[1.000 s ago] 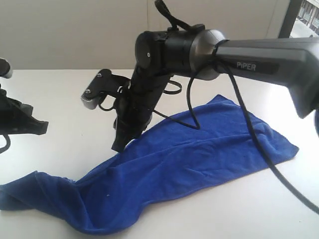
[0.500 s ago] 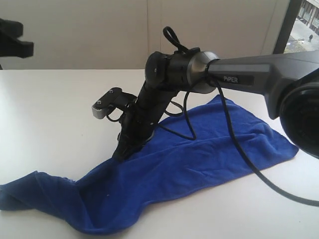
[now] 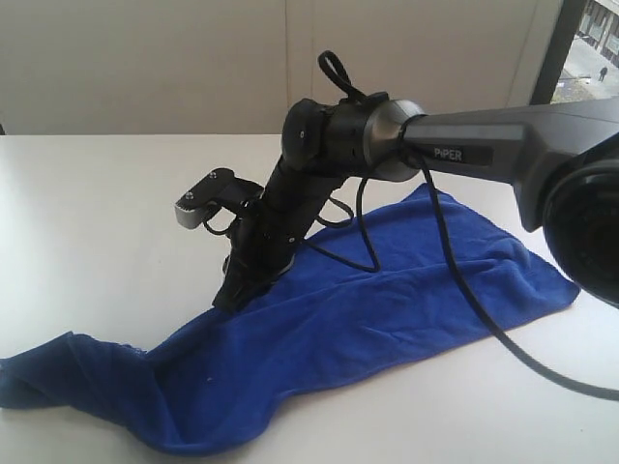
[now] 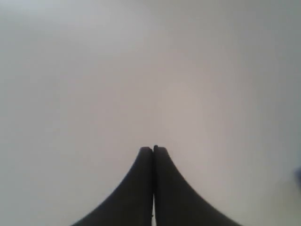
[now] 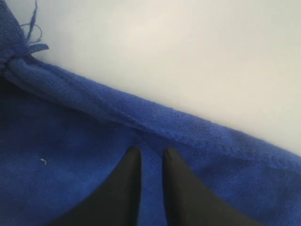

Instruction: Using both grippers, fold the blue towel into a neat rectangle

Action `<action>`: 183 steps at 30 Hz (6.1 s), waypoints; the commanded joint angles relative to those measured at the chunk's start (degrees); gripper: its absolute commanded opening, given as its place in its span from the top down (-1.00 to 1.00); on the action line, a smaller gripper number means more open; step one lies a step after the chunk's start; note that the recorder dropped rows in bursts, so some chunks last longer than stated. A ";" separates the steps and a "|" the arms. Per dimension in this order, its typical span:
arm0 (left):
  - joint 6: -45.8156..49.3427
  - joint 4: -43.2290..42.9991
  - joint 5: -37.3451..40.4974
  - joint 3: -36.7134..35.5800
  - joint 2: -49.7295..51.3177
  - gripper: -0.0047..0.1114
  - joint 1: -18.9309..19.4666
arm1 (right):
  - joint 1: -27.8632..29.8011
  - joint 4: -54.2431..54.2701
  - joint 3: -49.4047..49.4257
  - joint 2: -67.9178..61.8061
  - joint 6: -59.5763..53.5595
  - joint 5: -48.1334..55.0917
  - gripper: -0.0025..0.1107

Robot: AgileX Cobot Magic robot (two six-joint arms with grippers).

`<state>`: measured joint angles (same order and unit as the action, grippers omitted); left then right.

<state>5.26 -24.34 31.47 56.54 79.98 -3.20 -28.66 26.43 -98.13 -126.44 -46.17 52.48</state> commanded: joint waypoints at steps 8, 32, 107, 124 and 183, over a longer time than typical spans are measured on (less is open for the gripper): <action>58.96 49.16 24.21 6.13 0.07 0.57 -4.13 | 0.03 6.39 -0.07 -0.08 -4.64 1.62 0.66; 81.94 51.05 9.62 -6.88 5.36 -0.24 -4.97 | -1.11 7.68 -0.07 -3.03 -5.23 3.56 0.66; 55.79 57.04 24.87 -11.89 0.00 0.42 -4.97 | -0.89 -0.41 -0.07 3.62 2.44 -6.20 0.04; 34.13 42.90 1.81 -15.27 6.81 0.92 -4.97 | -0.89 -19.49 1.68 5.57 16.97 1.69 0.77; 26.15 30.95 3.03 -2.99 14.25 0.92 -7.86 | 19.72 -28.38 13.01 9.02 24.31 -3.63 0.94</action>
<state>32.44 6.63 35.79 54.95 93.41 -10.73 -9.28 -1.76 -85.44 -118.08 -22.00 48.22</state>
